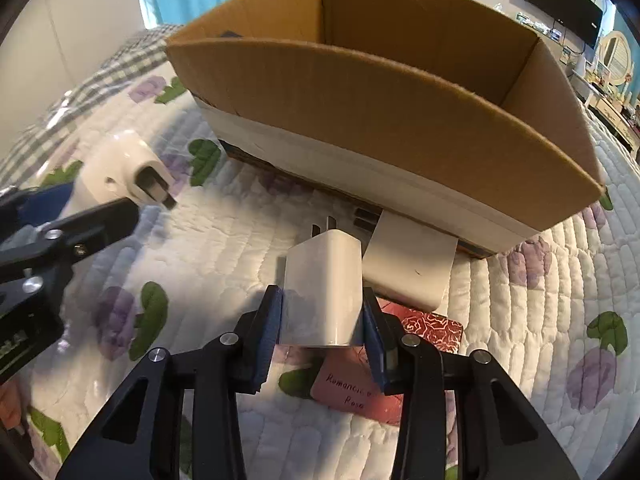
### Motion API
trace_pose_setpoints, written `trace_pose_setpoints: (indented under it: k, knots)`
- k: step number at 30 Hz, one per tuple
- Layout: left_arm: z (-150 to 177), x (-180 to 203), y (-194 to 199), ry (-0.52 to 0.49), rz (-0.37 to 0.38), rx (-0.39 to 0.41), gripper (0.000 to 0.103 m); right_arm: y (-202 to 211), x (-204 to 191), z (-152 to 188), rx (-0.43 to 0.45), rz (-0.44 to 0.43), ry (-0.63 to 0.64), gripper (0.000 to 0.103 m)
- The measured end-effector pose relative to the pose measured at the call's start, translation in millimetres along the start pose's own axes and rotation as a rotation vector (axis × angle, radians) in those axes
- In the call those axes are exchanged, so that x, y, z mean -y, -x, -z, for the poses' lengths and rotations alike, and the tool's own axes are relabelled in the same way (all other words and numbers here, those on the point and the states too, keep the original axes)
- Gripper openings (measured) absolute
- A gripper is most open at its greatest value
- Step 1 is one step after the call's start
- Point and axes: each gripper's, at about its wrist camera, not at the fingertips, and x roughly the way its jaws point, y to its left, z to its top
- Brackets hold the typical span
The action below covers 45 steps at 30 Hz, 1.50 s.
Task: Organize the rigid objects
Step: 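Grasp the white hair-dryer-like device with the left tool while the right tool grasps a white charger block, then carry the device and charger block into the box and open both tools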
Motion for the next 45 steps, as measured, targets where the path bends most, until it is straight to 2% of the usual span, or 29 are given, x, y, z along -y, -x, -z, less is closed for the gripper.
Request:
trace_pose_setpoints:
  k: [13, 20, 26, 31, 36, 41, 45]
  knots:
    - [-0.3, 4.4, 15.2, 0.028, -0.004, -0.004, 0.046, 49.0, 0.0, 2.6, 0.106, 0.010, 0.044, 0.038]
    - [-16.6, 15.4, 50.6, 0.016, -0.020, 0.051, 0.046, 94.4, 7.7, -4.0, 0.165, 0.000, 0.022, 0.038]
    - [-46.8, 29.5, 85.3, -0.001, 0.011, 0.107, 0.046, 148.0, 18.3, -19.5, 0.257, 0.025, 0.028, 0.038]
    - [-84.9, 33.9, 112.2, 0.017, 0.053, 0.171, 0.046, 197.3, 31.5, -52.1, 0.345, 0.035, 0.042, 0.038]
    - [-125.9, 33.3, 120.1, 0.023, 0.046, 0.228, 0.046, 226.3, 42.9, -92.1, 0.410, 0.041, 0.050, 0.038]
    - [-162.9, 33.5, 103.9, 0.010, 0.004, 0.259, 0.046, 227.8, 55.7, -121.6, 0.443, 0.043, 0.040, 0.038]
    - [-185.2, 35.0, 72.9, -0.009, 0.008, 0.255, 0.046, 200.8, 70.7, -143.4, 0.436, 0.043, 0.012, 0.038]
